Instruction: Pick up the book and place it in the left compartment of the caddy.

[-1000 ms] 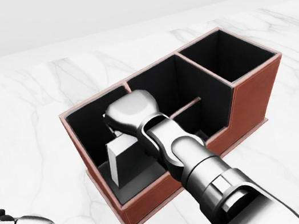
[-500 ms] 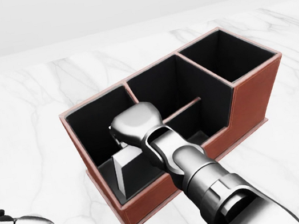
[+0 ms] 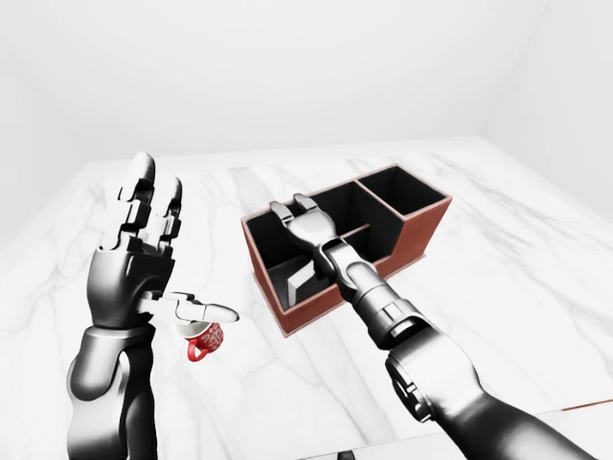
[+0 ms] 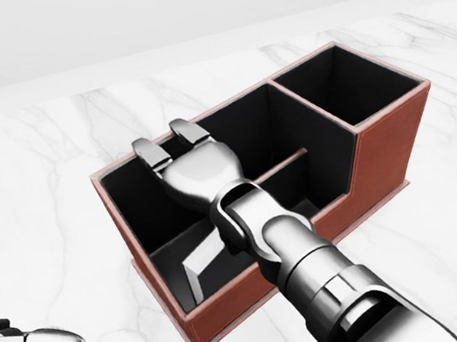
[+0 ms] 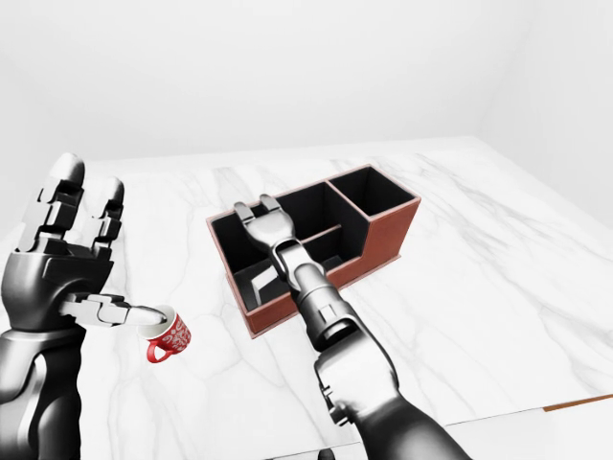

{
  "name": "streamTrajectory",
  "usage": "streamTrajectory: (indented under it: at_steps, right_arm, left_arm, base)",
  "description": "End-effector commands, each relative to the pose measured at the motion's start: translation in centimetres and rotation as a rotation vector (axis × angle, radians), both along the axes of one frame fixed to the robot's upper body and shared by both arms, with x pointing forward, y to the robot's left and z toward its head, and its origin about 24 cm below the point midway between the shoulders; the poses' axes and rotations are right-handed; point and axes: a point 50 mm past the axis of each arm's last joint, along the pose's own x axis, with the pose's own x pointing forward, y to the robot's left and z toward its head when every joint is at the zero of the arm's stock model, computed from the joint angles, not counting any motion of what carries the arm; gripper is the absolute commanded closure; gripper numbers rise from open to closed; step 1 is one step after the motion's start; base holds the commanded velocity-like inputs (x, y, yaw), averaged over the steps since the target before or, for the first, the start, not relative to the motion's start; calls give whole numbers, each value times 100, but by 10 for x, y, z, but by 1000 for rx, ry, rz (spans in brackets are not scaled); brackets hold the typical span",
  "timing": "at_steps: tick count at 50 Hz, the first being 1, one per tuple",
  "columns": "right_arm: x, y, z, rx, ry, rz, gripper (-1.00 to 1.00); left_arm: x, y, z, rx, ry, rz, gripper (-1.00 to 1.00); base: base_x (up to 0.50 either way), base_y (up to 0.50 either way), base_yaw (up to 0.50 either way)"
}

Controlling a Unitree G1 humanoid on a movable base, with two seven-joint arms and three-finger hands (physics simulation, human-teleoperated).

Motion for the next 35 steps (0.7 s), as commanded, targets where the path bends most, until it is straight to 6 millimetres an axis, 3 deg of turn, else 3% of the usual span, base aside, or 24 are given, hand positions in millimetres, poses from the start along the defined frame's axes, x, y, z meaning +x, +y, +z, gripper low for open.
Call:
streamTrajectory:
  at_steps: [1,4,13,23,29,33,35]
  right_arm:
    - [-8,4,8,15,4,22,-100]
    - [-14,3,17,24,7,30,-100]
    - [-80,-16,81,90,13,86,-100]
    - [-126,-47,154,265,-324,129,-100]
    - [-142,-83,196,453,-475,80,-100]
    - [-151,-96,205,484,-514,112,-100]
    - [-155,-107,201,508,-498,123,-100]
  left_arm:
    - [0,0,-1,-1,5,2,-100]
    - [1,1,-1,-2,5,4,-100]
    - [0,1,-1,-3,5,6,-100]
    - [-2,-1,2,4,-9,4,-100]
    - [-3,-5,5,9,-24,-5,-100]
    - [-4,-7,7,14,-34,-8,-100]
    - [-5,-8,9,16,-46,-12,-100]
  base:
    - [0,0,0]
    - [0,0,0]
    - [0,0,0]
    - [0,0,0]
    - [0,0,0]
    - [0,0,0]
    - [0,0,0]
